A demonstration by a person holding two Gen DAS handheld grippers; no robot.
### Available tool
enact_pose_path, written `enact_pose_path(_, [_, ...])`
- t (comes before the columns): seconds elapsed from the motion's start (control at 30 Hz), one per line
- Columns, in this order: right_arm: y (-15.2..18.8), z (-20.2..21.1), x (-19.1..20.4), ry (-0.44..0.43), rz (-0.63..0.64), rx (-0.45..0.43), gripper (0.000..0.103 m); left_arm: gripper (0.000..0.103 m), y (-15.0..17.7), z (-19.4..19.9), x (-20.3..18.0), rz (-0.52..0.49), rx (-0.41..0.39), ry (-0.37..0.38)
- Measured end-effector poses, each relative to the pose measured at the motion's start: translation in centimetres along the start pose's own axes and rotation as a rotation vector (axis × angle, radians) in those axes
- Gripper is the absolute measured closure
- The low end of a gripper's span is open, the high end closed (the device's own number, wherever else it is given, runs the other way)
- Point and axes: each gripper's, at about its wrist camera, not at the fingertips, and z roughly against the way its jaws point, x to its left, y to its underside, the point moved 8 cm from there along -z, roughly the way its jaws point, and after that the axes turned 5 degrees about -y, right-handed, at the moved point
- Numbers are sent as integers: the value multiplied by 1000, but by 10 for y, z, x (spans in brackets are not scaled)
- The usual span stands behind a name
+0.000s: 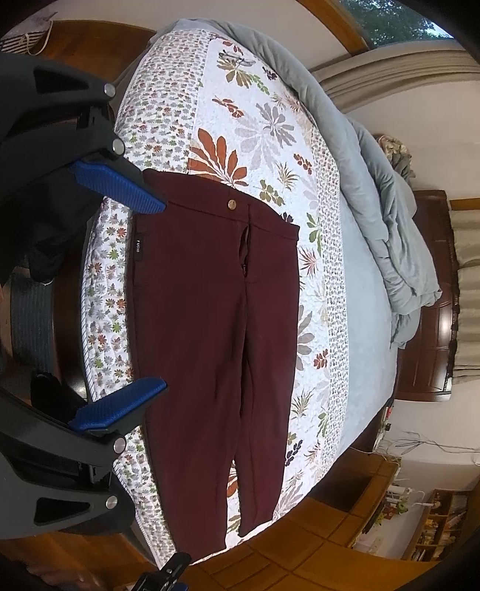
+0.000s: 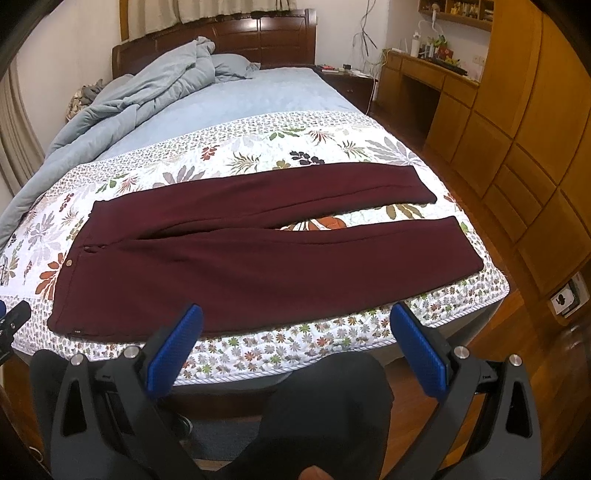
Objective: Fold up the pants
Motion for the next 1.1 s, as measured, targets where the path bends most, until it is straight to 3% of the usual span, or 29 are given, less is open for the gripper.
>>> enact_pose_path(0.17, [-3, -12, -2, 0, 2, 12, 2, 12, -4, -12, -2, -16, 5, -4])
enact_pose_path(0.23, [-7, -18, -1, -9, 16, 10, 2, 12, -7, -19, -4, -37, 10, 36])
enact_pose_path(0.3, [-17, -13, 7, -116, 51, -66, 2, 12, -7, -32, -17, -84, 31, 251])
enact_pose_path(0.37, [-32, -2, 10, -210, 129, -224, 2, 12, -3, -49, -25, -87, 134, 521])
enact_pose_path(0.4, [-40, -6, 8, -194, 194, -257, 2, 12, -3, -64, -19, -77, 213, 576])
enact_pose_path(0.47, [-49, -32, 0, -144, 259, -170, 2, 12, -16, -91, 4, -100, 234, 504])
enact_pose_path(0.53, [-62, -53, -14, -202, 230, -120, 2, 12, -48, -125, 43, -137, 184, 361])
enact_pose_path(0.63, [-82, -82, -31, -265, 203, -67, 2, 12, -91, -168, 90, -70, 173, 297])
enact_pose_path(0.73, [-98, -117, -44, -298, 196, -5, 2, 12, -133, -224, 125, 1, 217, 304])
enact_pose_path(0.83, [-114, -149, -57, -324, 154, 55, 2, 12, -159, -286, 136, 4, 296, 302])
enact_pose_path(0.9, [-127, -171, -71, -340, 105, 87, 2, 12, -177, -316, 141, 1, 292, 310])
enact_pose_path(1.1, [-145, -209, -89, -342, 59, 162, 2, 12, -210, -392, 144, 57, 376, 475])
